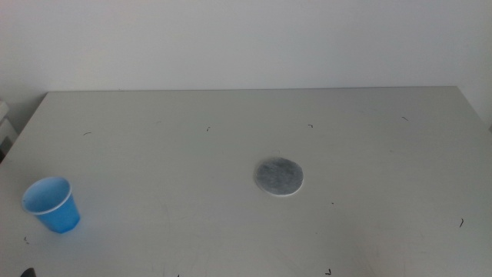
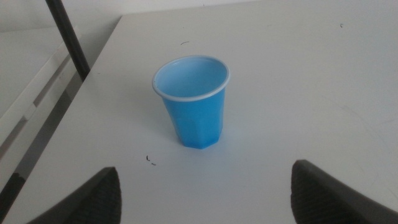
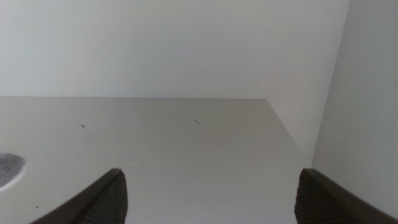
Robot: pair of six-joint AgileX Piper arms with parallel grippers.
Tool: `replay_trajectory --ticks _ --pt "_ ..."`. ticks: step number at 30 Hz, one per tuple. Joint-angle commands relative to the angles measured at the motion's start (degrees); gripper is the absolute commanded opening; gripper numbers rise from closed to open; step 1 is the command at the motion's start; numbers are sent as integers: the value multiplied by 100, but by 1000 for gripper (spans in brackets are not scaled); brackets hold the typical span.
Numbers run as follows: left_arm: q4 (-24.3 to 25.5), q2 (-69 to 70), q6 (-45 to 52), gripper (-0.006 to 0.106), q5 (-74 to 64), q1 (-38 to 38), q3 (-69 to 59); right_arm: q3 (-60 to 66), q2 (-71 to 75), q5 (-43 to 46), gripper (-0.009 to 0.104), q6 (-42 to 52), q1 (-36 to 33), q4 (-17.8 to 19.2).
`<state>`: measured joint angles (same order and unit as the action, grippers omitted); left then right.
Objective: Place an empty cup on a cup mat.
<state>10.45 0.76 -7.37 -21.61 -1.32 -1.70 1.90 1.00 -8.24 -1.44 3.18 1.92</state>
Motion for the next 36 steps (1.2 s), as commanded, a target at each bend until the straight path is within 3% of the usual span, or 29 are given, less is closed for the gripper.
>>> replay_trajectory --ticks 1,11,36 --pt "-49 79 -30 105 393 -38 217 -66 110 446 94 49 -14 52" --pt "-44 -323 -124 105 60 -38 1299 -66 110 446 94 49 -14 52" --pt "13 -3873 -218 105 -2423 -38 6120 -66 110 446 94 49 -14 52"
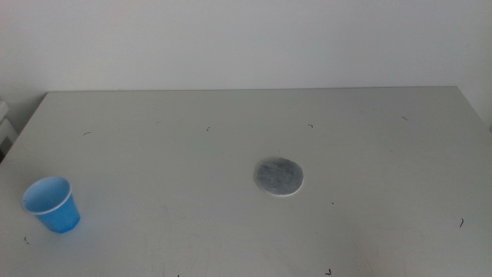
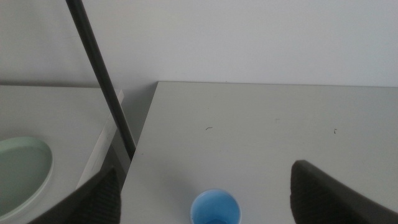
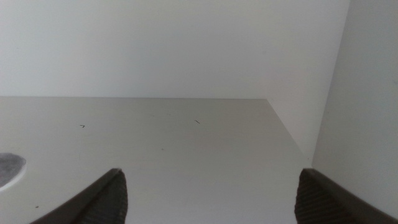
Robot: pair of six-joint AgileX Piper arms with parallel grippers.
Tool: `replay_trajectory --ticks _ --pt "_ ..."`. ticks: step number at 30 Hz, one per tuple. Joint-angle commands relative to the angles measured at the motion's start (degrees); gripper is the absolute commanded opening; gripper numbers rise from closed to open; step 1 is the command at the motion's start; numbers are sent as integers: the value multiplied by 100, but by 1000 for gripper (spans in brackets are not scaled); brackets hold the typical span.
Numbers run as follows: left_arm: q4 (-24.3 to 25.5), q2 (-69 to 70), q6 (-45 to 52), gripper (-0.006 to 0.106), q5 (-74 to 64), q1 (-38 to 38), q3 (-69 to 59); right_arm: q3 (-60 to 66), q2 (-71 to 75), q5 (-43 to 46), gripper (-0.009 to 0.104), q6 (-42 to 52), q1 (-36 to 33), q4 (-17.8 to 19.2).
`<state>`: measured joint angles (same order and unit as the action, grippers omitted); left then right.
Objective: Place an empty cup on a cup mat.
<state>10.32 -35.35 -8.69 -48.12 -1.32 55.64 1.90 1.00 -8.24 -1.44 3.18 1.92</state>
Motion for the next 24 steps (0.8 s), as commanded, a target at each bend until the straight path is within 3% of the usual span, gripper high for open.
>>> replay_trajectory --ticks 1,16,24 --pt "33 -406 -86 105 165 -38 538 -66 110 446 94 49 -14 52" --pt "55 -1985 -86 105 -786 -38 1907 -66 110 446 94 49 -14 52" --pt "66 -2537 -67 105 -1426 -38 2017 -66 110 446 94 49 -14 52"
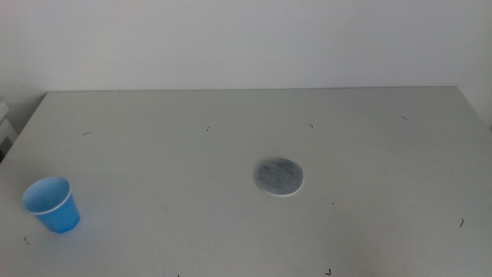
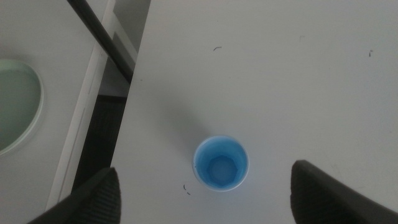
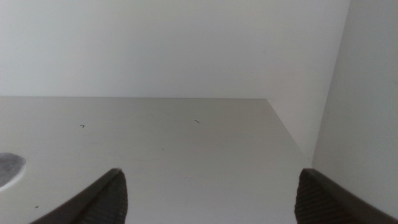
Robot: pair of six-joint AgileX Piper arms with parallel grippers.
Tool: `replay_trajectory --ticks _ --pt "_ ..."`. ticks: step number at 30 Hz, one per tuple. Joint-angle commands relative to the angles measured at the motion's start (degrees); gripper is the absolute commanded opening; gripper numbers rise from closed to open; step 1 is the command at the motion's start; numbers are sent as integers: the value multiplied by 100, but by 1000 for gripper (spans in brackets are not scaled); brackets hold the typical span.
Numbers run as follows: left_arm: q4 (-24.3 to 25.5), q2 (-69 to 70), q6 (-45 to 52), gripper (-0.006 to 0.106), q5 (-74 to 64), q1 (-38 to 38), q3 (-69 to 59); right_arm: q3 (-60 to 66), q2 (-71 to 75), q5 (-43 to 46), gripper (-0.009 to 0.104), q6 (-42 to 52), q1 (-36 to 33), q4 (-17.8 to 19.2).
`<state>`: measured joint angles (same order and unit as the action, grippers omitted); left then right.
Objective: Place an empty cup on a cup mat.
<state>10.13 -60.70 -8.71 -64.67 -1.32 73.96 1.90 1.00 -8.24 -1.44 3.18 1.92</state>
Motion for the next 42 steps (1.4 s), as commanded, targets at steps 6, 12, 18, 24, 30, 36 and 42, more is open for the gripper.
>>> replay_trajectory --ticks 6,12,18,24,30,36,42 --pt "174 -365 -48 105 276 -38 185 -66 110 446 94 49 -14 52" --pt "-158 -906 260 105 12 -38 185 -66 110 446 94 49 -14 52" --pt "-191 -1385 518 105 -91 -2 185 -66 110 446 94 49 -14 52" --pt "-888 -1871 1340 105 -32 670 185 -66 110 446 94 49 -14 52" --pt "-1078 -2353 1791 105 91 1060 185 -66 110 446 94 49 -14 52" --pt "-1132 -3019 2055 105 144 1291 185 -66 110 446 94 49 -14 52" --pt "-1271 -3693 2450 105 228 1323 185 -66 110 446 94 49 -14 52"
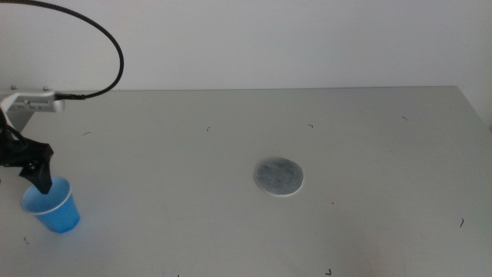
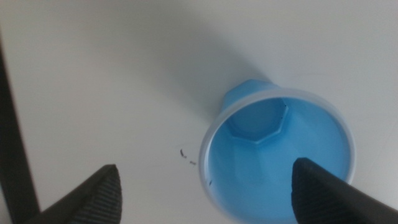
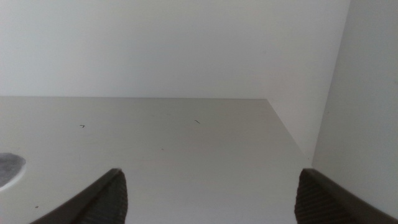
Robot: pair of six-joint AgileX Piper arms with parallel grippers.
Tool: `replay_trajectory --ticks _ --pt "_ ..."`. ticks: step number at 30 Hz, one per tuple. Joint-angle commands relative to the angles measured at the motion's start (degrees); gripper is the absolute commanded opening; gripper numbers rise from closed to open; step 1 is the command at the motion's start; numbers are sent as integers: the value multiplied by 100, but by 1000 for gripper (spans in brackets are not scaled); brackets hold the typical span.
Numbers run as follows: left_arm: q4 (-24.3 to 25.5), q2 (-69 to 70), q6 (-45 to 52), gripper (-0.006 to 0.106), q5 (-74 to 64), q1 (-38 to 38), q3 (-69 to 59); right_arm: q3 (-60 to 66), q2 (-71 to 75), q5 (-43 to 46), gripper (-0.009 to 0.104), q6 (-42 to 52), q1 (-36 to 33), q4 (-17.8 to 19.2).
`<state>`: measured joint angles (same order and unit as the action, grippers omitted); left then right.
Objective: Place an empty cup on a cup mat.
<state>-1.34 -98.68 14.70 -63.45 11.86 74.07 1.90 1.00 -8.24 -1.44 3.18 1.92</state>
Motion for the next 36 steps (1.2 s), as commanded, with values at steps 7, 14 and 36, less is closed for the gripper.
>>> replay_trajectory --ticks 7,14,36 --pt "-249 -536 195 105 251 5 174 -66 110 446 94 49 -14 52" --pt "-297 -864 183 94 256 5 174 -66 110 446 94 49 -14 52" --pt "-1318 -198 -203 0 154 -669 184 -66 110 446 94 49 -14 52"
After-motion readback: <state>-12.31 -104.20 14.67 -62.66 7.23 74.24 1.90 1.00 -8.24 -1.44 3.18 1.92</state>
